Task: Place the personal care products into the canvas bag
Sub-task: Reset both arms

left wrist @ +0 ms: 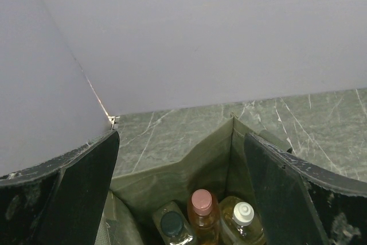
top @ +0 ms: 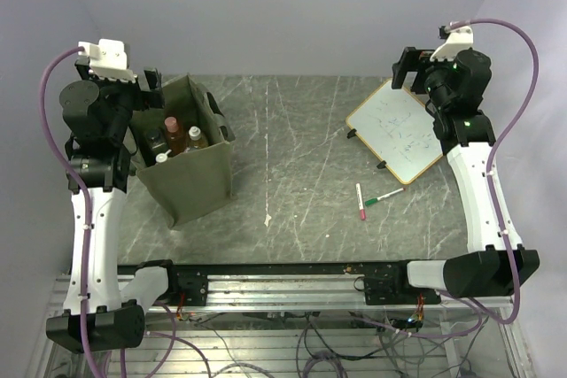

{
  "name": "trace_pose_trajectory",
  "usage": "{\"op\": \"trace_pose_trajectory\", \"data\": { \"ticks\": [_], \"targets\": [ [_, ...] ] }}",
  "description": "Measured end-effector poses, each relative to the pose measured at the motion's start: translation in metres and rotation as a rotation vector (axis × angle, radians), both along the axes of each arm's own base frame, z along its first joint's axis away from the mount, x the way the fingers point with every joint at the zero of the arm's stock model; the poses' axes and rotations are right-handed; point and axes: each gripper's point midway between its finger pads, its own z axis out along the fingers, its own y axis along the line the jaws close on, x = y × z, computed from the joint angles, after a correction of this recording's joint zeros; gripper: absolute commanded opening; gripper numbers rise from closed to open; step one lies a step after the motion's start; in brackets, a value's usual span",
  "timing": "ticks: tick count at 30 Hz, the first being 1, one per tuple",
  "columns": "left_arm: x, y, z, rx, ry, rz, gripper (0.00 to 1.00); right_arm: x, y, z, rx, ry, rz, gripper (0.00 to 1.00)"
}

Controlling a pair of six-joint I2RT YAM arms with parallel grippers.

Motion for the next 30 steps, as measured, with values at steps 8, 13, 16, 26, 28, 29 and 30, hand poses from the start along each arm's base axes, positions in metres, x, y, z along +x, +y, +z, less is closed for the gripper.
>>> {"op": "trace_pose_trajectory", "data": {
  "ticks": [8,13,16,26,28,29,30],
  "targets": [
    [0.003,0.0,0.004,0.005,-0.02,-0.002,1.0,-0.006,-0.006,0.007,-0.007,-0.042,-0.033,1.0],
    [0.013,-0.004,-0.006,0.004,0.009,-0.027,1.0,-0.008,-0.013,0.006,-0.013,-0.052,-0.071,1.0],
    [0.017,-0.007,-0.011,0.003,0.024,-0.049,1.0,-0.007,-0.017,0.005,-0.018,-0.055,-0.09,1.0],
    [0.016,-0.013,-0.009,-0.003,0.019,-0.081,1.0,-0.007,-0.02,0.005,-0.043,-0.053,-0.101,1.0],
    [0.015,-0.013,-0.009,-0.006,0.017,-0.08,1.0,-0.007,-0.02,0.005,-0.05,-0.053,-0.101,1.0],
    [0.014,-0.013,-0.008,-0.006,0.016,-0.079,1.0,-0.007,-0.021,0.005,-0.052,-0.053,-0.101,1.0],
    [0.014,-0.013,-0.007,-0.007,0.014,-0.078,1.0,-0.007,-0.021,0.005,-0.054,-0.053,-0.101,1.0]
  ]
}}
